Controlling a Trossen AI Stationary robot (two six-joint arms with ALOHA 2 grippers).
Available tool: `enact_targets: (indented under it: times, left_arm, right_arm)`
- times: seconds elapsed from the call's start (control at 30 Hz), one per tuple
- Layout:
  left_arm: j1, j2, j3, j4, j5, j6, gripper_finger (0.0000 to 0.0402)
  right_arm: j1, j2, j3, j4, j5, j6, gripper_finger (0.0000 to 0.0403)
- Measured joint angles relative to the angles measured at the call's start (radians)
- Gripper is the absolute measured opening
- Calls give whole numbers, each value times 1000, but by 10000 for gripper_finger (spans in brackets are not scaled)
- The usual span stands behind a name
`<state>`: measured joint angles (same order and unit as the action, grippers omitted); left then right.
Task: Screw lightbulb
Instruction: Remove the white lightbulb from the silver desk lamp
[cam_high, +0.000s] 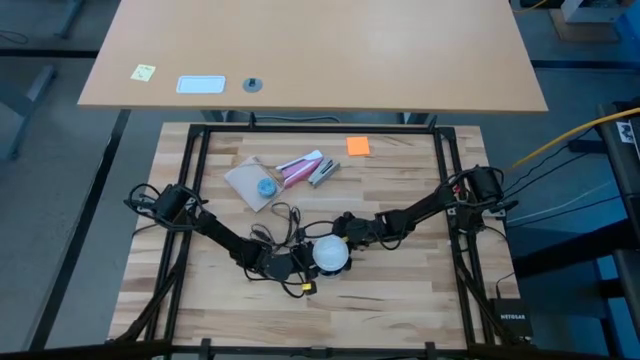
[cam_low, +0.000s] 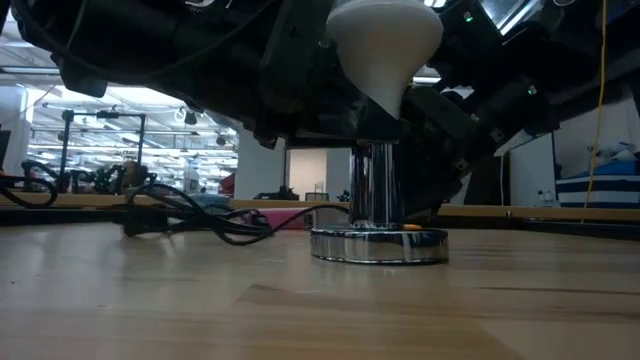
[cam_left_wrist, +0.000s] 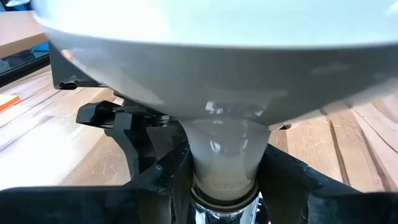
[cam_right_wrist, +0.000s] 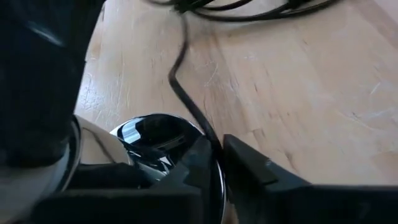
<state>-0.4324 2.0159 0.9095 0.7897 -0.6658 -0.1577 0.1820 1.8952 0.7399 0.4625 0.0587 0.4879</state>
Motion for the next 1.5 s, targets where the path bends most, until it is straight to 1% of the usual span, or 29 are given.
enact_targets:
  times: [0.1, 0.17, 0.33, 0.53, 0.67, 0.77, 0.9, 1.0, 1.1, 1.37, 1.5]
  left_arm:
    - [-3, 0, 1, -1, -20, 0, 141]
    - [-5, 0, 1, -1, -27, 0, 141]
    - [-13, 1, 2, -1, -37, 0, 141]
    - [-16, 2, 2, -2, -72, -7, 141]
    - [-14, 2, 2, -6, -86, -20, 141]
    - [-13, 2, 2, -25, -125, -30, 141]
    - [-12, 2, 2, -30, -172, -44, 141]
    - [-6, 2, 2, -28, -193, -46, 141]
    - [3, 2, 2, -27, -198, -53, 141]
    - [36, 2, 1, -22, -193, -76, 141]
    - [48, 2, 0, -24, -206, -75, 141]
  right_arm:
    - [0, 0, 0, 0, -1, -2, 19]
    - [-1, 0, -1, 0, -2, -7, 8]
    - [-1, 0, -1, -1, 5, -16, 14]
    - [-1, 1, -2, -14, 30, -18, 5]
    - [-2, -20, -2, -106, 85, -9, 6]
    - [-6, -75, -2, -240, 124, -13, 4]
    - [-7, -141, -4, -357, 125, -18, 8]
    - [-1, -173, -5, -384, 101, -19, 9]
    - [22, -177, -1, -389, 80, -13, 10]
    - [123, -172, 15, -400, 91, 145, 11]
    - [178, -169, 16, -354, 111, 229, 12]
